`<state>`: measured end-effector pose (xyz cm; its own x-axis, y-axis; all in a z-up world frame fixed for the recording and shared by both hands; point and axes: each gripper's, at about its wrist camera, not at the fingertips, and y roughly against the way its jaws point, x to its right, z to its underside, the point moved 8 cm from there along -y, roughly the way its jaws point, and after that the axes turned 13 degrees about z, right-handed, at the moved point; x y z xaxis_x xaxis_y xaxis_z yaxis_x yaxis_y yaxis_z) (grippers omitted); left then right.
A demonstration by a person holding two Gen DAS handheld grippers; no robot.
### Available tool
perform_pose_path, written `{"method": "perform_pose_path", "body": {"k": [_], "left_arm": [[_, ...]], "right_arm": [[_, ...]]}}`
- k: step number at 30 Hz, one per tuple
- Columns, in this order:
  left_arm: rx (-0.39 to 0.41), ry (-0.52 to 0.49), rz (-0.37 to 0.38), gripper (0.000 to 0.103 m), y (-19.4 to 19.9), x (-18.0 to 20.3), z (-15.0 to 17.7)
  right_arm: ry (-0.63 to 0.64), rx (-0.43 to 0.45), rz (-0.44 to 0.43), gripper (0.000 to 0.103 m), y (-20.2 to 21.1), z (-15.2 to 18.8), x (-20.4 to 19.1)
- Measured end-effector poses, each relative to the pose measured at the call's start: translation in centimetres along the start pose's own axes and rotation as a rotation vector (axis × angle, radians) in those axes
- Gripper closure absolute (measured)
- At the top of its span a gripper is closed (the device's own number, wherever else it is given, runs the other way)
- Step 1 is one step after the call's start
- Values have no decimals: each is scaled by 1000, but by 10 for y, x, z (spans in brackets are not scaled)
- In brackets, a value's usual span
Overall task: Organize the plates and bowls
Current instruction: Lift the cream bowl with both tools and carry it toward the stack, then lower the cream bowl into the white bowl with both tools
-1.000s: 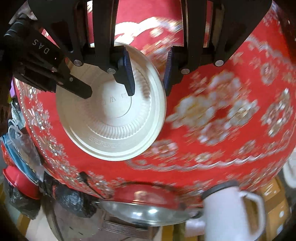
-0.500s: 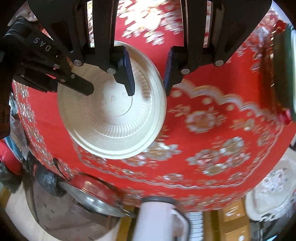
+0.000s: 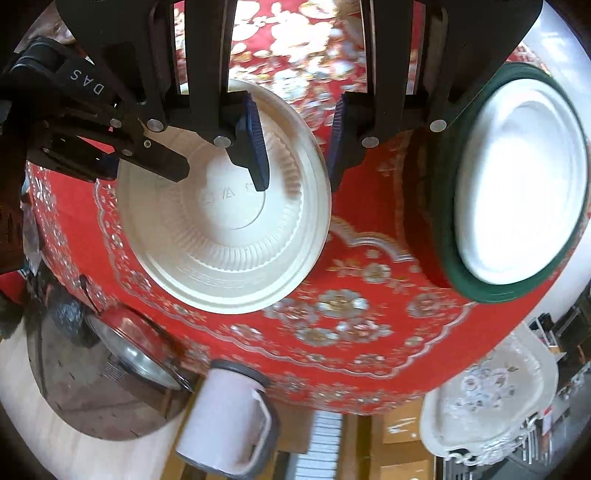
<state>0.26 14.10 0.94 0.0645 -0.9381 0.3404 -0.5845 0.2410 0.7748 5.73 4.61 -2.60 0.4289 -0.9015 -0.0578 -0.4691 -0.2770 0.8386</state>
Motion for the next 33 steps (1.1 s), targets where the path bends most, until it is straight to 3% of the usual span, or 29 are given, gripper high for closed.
{"method": "perform_pose_path", "body": {"k": [11, 19, 28, 33], "left_arm": [[30, 30, -19, 72, 23, -28, 5], [78, 49, -14, 72, 51, -40, -1], [179, 101, -46, 72, 104, -76, -16], [193, 155, -90, 72, 116, -110, -7]], "right_arm": [[72, 7, -2, 73, -7, -9, -36], [111, 49, 2, 73, 11, -21, -56], [207, 99, -35, 73, 29, -45, -109], [262, 93, -56, 73, 20, -51, -144]]}}
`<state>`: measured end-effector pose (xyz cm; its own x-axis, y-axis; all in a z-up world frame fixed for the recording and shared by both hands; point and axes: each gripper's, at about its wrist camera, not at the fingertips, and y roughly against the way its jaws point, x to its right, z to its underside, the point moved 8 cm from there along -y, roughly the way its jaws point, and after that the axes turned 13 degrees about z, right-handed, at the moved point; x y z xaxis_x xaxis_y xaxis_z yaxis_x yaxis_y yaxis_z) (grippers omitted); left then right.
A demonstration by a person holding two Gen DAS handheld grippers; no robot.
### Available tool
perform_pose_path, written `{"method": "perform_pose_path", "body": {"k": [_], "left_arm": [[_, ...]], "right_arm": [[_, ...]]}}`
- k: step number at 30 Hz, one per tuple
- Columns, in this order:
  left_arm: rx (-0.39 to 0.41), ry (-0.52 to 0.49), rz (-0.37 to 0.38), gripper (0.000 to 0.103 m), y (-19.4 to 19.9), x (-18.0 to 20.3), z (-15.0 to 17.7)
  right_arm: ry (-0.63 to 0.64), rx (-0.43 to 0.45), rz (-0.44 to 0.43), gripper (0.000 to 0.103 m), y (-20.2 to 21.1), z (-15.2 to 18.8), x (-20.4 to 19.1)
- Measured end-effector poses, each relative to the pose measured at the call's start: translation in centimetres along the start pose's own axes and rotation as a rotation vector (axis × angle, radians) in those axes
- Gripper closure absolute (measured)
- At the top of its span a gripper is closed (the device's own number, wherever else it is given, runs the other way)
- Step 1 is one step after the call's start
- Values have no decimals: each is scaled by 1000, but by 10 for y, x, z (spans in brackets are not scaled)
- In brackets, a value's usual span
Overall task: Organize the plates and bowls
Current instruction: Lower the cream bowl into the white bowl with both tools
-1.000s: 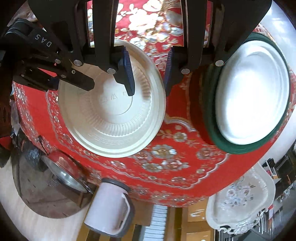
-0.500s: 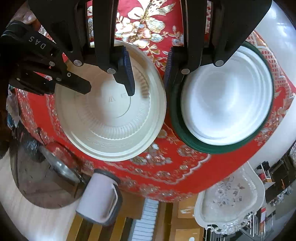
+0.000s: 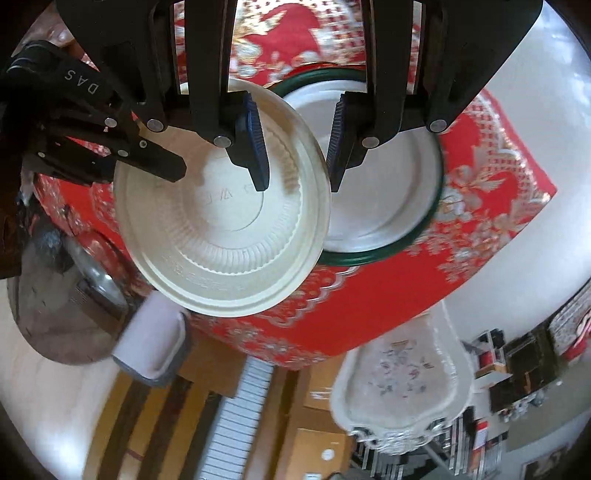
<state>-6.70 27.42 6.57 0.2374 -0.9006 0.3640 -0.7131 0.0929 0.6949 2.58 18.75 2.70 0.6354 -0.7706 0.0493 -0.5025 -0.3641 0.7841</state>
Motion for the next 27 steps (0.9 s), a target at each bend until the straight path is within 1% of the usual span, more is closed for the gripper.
{"method": "perform_pose_path", "body": {"k": [7, 13, 17, 27], "left_arm": [[-22, 61, -54, 72, 0, -43, 12], [-40, 84, -64, 72, -3, -62, 21], [-41, 87, -59, 72, -6, -65, 21], [-24, 59, -93, 72, -11, -64, 20]], "right_arm": [[74, -42, -29, 73, -29, -6, -44], [93, -75, -35, 73, -44, -4, -60], [100, -76, -27, 73, -44, -3, -65], [90, -63, -13, 73, -43, -6, -65]]}}
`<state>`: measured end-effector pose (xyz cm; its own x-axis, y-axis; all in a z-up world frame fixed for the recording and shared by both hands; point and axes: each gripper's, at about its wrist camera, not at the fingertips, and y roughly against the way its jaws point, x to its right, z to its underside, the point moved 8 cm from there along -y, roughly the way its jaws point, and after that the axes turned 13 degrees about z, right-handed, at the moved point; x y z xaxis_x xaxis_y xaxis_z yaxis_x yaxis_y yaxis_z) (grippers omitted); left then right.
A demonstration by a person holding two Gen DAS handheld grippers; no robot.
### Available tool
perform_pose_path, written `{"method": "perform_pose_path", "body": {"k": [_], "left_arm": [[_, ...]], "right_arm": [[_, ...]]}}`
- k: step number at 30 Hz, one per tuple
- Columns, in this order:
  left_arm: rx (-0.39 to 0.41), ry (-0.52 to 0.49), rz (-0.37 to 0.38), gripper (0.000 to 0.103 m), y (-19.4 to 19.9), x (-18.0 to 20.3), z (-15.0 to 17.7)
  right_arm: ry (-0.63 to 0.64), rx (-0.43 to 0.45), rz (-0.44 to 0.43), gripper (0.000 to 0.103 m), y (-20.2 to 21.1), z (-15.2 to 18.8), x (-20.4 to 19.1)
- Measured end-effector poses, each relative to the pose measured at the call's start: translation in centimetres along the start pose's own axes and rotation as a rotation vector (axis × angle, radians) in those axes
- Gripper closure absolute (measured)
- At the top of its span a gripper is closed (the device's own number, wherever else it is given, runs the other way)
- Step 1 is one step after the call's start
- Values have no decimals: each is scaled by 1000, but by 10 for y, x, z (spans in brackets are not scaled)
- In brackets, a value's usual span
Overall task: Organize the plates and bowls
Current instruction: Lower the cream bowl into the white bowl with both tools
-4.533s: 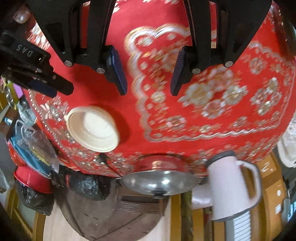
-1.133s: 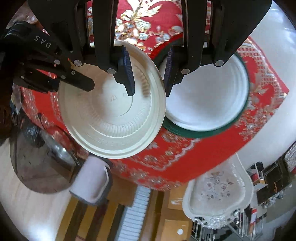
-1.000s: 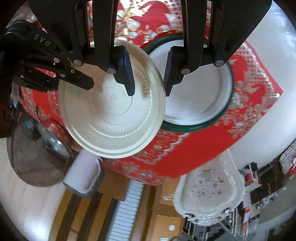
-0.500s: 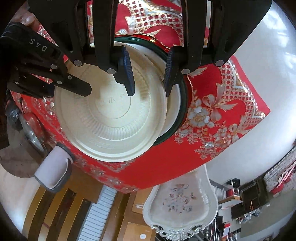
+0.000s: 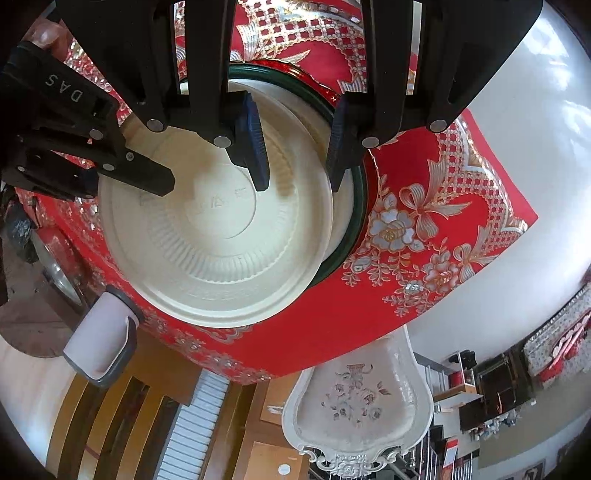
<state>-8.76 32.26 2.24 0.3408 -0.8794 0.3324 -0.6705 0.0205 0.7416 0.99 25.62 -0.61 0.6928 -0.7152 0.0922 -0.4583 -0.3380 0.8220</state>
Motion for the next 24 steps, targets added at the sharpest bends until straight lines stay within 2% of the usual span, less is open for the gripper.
{"method": "perform_pose_path", "body": {"k": [9, 19, 24], "left_arm": [[21, -17, -38, 72, -2, 1, 0], [38, -25, -59, 71, -2, 1, -2], [59, -36, -77, 71, 2, 2, -5]], "right_arm": [[-4, 33, 26, 64, 7, -2, 1], [-38, 50, 45, 61, 11, 0, 18], [-64, 71, 52, 57, 18, 1, 27]]}}
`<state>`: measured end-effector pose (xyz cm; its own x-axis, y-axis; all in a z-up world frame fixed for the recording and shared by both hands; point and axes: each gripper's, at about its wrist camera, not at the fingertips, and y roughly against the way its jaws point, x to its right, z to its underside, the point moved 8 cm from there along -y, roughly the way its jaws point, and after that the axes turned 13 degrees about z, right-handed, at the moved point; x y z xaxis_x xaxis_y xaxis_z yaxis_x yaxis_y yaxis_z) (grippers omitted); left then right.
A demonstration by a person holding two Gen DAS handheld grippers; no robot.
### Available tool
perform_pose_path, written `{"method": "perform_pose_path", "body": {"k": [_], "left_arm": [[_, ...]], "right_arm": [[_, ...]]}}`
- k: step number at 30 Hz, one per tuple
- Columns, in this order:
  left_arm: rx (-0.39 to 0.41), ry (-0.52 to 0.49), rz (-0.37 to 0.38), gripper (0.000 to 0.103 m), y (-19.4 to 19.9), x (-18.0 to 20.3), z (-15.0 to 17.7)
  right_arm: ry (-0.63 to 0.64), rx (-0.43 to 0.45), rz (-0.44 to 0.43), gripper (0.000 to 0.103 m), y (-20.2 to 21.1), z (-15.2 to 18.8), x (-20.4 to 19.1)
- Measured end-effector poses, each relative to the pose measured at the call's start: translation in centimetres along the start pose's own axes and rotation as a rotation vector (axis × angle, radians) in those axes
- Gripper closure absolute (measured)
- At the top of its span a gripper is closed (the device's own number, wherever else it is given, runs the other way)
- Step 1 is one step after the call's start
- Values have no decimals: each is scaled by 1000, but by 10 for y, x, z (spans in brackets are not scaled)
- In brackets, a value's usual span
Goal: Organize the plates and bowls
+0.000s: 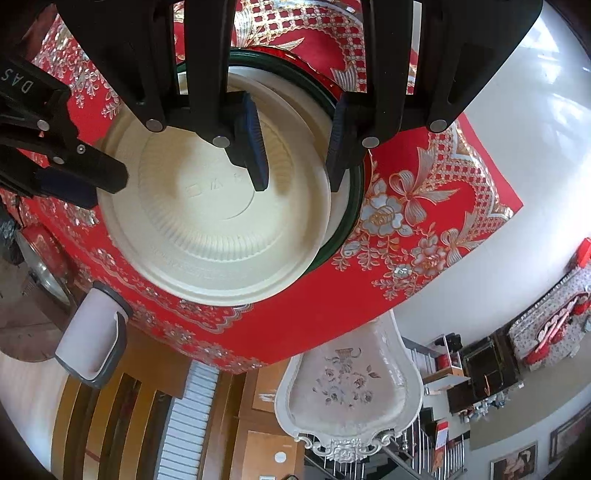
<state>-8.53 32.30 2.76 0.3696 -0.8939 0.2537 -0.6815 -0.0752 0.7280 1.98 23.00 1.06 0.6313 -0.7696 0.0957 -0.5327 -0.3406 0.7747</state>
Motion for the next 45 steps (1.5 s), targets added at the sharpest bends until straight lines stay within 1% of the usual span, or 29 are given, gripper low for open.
{"method": "perform_pose_path", "body": {"k": [2, 3, 5, 6, 7, 9, 11, 13, 15, 19, 20, 23, 26, 28, 34, 37, 45], "left_arm": [[23, -1, -4, 71, 5, 0, -3], [37, -1, -3, 69, 9, 0, -4], [62, -1, -8, 60, 16, 1, -6], [88, -6, -11, 52, 22, 2, -8], [110, -13, -14, 48, 28, 3, -9], [154, -29, -26, 47, 40, 7, -11], [189, -41, -30, 46, 49, 11, -12], [227, -45, -34, 38, 58, 13, -11], [269, -47, -44, 35, 65, 14, -9], [331, -38, -73, 35, 77, 12, -6], [336, -35, -76, 35, 78, 11, -6], [338, -38, -93, 35, 78, 10, -4], [326, -42, -108, 35, 75, 10, -2], [326, -43, -121, 35, 74, 9, 0], [330, -32, -125, 35, 74, 4, 3], [339, -36, -141, 35, 76, 3, 4], [352, -40, -149, 35, 79, 0, 5]], "right_arm": [[-10, 8, 10, 56, 2, 1, 5], [-17, 13, 12, 54, 5, 1, 6], [-33, 25, 8, 52, 9, 1, 9], [-41, 33, 7, 50, 12, 1, 10], [-50, 42, 9, 48, 14, 0, 11], [-68, 63, 10, 41, 18, 0, 12], [-88, 88, 8, 40, 24, 1, 10], [-97, 112, 21, 36, 27, 1, 8], [-108, 140, 37, 29, 30, 2, 6], [-133, 201, 93, 28, 34, 2, 8], [-143, 207, 105, 25, 34, 3, 9], [-176, 209, 102, 24, 30, 5, 11], [-184, 232, 131, 24, 30, 6, 10], [-184, 245, 133, 24, 31, 7, 7], [-186, 236, 138, 24, 25, 9, 4], [-182, 235, 138, 24, 23, 10, 2], [-177, 238, 138, 24, 21, 9, -2]]}}
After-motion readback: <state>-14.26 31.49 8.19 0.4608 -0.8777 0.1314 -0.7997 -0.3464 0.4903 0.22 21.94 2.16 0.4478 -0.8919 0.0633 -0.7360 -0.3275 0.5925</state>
